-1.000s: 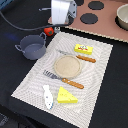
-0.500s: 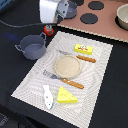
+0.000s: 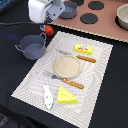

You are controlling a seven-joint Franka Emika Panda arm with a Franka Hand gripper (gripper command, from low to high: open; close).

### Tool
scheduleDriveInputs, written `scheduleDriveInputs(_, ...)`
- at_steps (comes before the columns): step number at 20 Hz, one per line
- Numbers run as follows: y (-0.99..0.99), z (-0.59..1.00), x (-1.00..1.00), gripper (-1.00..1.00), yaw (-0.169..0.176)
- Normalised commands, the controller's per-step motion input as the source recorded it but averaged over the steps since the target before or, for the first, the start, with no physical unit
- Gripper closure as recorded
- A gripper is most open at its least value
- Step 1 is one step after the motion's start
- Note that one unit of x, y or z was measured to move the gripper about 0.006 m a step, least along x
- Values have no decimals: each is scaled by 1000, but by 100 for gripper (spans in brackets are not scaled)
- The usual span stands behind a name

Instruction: Interact with the objects in diverse but meaningful ways.

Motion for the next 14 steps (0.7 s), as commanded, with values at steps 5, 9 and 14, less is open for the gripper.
scheduleDriveInputs(5, 217, -310, -923, -100, -20)
scheduleDriveInputs(9, 268, -308, -841, -100, -46)
scheduleDriveInputs(14, 232, -49, -542, -100, -157)
